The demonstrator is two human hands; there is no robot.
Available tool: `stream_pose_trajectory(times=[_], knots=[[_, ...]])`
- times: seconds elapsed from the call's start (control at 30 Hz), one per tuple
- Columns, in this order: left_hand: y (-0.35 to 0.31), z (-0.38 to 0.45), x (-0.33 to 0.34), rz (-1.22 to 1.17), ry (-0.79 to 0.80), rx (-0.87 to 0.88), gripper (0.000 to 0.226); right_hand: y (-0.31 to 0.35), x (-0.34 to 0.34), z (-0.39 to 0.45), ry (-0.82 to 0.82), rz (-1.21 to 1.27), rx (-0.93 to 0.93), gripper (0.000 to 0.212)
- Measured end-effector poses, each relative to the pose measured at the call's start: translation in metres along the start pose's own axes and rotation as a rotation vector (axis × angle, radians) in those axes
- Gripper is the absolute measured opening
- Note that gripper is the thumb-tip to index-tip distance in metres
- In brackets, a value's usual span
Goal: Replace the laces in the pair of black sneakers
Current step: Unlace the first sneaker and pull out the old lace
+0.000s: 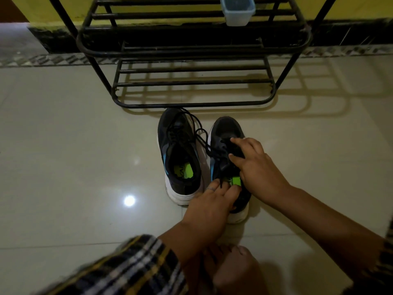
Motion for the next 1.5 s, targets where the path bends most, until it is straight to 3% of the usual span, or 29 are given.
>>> stream_pose_trajectory(times=[0.17,0.4,0.6,0.83,0.93,1.03,1.17,1.23,1.33,1.43,1.5], knots=[[0.003,-0.001,0.002,-0.026,0.048,-0.036,0.035,-0.003,0.007,-0.003,0.115,-0.074,0.086,0.072],[0.004,-0.001,-0.001,0.04,0.112,-0.086,0.038,0.001,0.001,-0.008,0.122,-0.117,0.042,0.046],[0.002,-0.001,-0.003,0.071,0.205,-0.12,0.036,0.003,-0.001,-0.021,0.167,-0.116,0.021,0.039],[-0.002,0.0,-0.008,0.055,0.26,-0.116,0.036,-0.011,-0.009,-0.032,0.232,0.016,0.131,0.031],[-0.001,-0.002,-0.007,0.056,0.229,-0.117,0.038,-0.011,-0.012,-0.028,0.192,0.066,0.107,0.031],[-0.001,-0.004,-0.005,0.042,0.164,-0.11,0.038,-0.016,-0.027,-0.021,0.021,0.218,0.11,0.027],[0.003,-0.005,0.003,0.012,0.149,-0.106,0.041,-0.045,-0.031,-0.008,-0.135,0.598,0.344,0.006],[0.004,-0.004,0.005,-0.006,0.156,-0.103,0.04,-0.065,-0.022,-0.002,-0.144,0.787,0.526,0.011],[0.005,-0.003,0.003,-0.03,0.116,-0.086,0.037,-0.087,0.006,0.0,-0.035,1.023,0.766,0.023],[0.005,-0.003,0.003,-0.04,0.131,-0.083,0.038,-0.099,0.022,0.0,0.037,0.861,0.871,0.026],[0.006,-0.002,0.006,-0.037,0.182,-0.095,0.039,-0.095,0.01,0.003,-0.022,0.691,0.795,0.034]])
Point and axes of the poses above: each hand's wrist, its own z-axis towards the middle knuckle, its own x-axis out of the palm, y = z × x, the point moved 9 cm from there along z, towards the middle knuckle, and after that the axes turned 9 degrees about x, right-handed, at the moved point
